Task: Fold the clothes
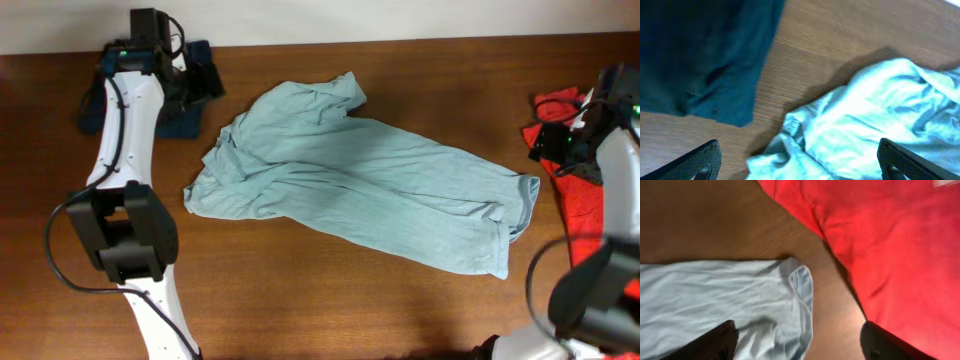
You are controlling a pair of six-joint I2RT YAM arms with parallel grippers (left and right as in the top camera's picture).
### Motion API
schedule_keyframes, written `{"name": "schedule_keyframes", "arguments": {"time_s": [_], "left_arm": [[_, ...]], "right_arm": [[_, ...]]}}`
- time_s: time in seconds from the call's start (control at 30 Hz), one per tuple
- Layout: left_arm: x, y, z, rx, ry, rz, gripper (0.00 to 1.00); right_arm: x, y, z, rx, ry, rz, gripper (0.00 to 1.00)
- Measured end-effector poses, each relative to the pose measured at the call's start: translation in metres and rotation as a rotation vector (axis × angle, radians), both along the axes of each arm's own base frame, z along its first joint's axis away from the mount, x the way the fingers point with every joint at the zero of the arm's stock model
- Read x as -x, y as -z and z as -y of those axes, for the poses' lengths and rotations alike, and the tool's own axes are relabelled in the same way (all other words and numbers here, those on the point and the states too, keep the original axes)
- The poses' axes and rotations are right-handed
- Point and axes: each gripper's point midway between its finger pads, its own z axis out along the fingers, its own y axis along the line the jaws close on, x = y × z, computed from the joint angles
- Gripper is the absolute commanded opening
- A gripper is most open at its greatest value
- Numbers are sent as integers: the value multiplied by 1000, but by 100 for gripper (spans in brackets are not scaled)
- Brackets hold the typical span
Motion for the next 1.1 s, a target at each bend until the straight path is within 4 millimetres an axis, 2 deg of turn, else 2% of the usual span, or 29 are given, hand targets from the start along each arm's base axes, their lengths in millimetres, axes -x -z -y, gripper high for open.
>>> {"name": "schedule_keyframes", "arguments": {"time_s": [0.1, 0.13, 0.2, 0.3, 0.4, 0.53, 0.67, 0.7, 0.73, 0.77, 0.9, 0.97, 1.1], "left_arm": [[0, 10, 15, 17, 30, -20, 99], [0, 14, 22, 21, 43, -26, 99], [-2, 18, 35, 25, 70, -25, 99], [-8, 15, 59, 15, 138, 17, 99], [-14, 11, 83, -2, 217, 64, 99], [-22, 0, 136, -43, 398, 176, 99], [-25, -13, 184, -88, 563, 289, 99], [-27, -17, 197, -99, 598, 325, 99], [-28, -19, 204, -108, 616, 346, 99], [-31, -22, 211, -122, 634, 373, 99], [-44, -24, 221, -172, 682, 456, 99], [-52, -17, 220, -198, 696, 475, 99], [-67, 9, 218, -257, 751, 495, 99]], "right_arm": [[-8, 32, -1, -49, -40, -41, 80], [-15, 48, -1, -65, -55, -52, 80], [-19, 63, -1, -81, -68, -63, 78], [-22, 83, -2, -100, -78, -86, 78], [-23, 88, -2, -103, -80, -94, 77], [-23, 89, -1, -103, -80, -93, 78], [-21, 89, -2, -106, -84, -100, 88], [-20, 89, -3, -108, -82, -105, 93], [-19, 90, -3, -112, -79, -108, 99], [-19, 90, -3, -112, -84, -111, 98], [-16, 90, -5, -119, -84, -120, 98], [-16, 90, -5, -120, -83, -120, 99], [-16, 90, -5, -120, -84, -121, 99]]}}
